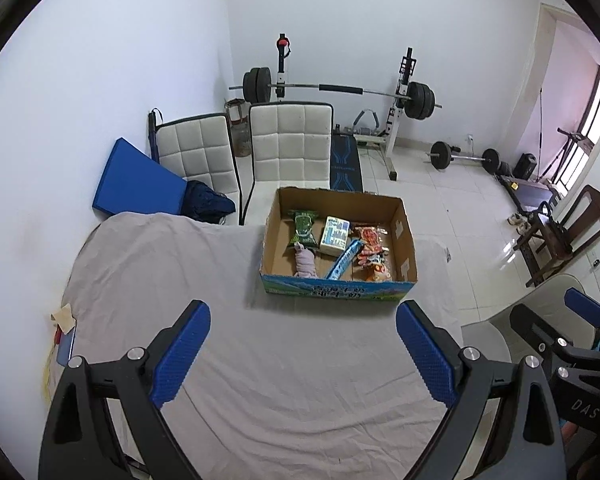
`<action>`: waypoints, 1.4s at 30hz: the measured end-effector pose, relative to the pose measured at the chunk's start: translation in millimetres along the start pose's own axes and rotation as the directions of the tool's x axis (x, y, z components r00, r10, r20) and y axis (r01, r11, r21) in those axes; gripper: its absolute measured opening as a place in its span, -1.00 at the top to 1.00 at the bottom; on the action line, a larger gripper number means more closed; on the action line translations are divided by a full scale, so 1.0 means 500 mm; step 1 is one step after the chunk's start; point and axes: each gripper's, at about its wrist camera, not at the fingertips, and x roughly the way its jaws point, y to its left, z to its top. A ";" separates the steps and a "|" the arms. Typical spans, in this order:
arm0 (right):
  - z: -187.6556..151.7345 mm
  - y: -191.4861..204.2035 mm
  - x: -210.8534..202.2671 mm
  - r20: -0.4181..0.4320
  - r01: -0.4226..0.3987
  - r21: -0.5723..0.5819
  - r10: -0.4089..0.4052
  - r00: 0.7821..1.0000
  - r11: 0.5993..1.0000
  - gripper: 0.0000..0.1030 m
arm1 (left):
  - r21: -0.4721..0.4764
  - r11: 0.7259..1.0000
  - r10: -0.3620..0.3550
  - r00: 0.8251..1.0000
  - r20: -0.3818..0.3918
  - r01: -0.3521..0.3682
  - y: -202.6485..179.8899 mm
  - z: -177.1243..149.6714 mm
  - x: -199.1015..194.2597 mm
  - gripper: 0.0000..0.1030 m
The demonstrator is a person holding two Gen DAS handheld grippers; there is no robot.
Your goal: Organize soft objects
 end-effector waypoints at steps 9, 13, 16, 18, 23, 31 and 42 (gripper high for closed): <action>0.039 0.004 0.010 0.042 0.016 0.005 -0.016 0.999 1.000 -1.00 | 0.005 1.000 0.016 0.999 0.033 -0.016 0.004 0.027 0.012 -0.85; 0.055 0.003 0.026 0.045 0.024 0.007 -0.024 0.999 1.000 -1.00 | 0.009 1.000 0.019 0.999 0.043 -0.020 0.001 0.037 0.023 -0.85; 0.066 0.004 0.037 0.048 0.030 0.007 -0.030 0.998 1.000 -1.00 | 0.012 1.000 0.021 0.999 0.047 -0.021 0.000 0.044 0.030 -0.85; 0.071 0.002 0.046 0.049 0.033 0.010 -0.033 0.998 0.999 -1.00 | 0.009 1.000 0.019 0.998 0.051 -0.020 0.001 0.047 0.033 -0.85; 0.084 0.003 0.058 0.056 0.038 0.008 -0.039 0.998 0.999 -1.00 | -0.002 1.000 0.024 0.998 0.063 -0.023 0.008 0.053 0.030 -0.85; 0.092 0.005 0.065 0.060 0.042 0.004 -0.042 0.997 0.999 -1.00 | -0.003 1.000 0.029 0.997 0.070 -0.029 0.011 0.057 0.028 -0.85; 0.098 0.012 0.058 0.071 0.049 -0.005 -0.048 0.996 0.999 -1.00 | -0.002 1.000 0.027 0.997 0.070 -0.027 0.010 0.055 0.031 -0.85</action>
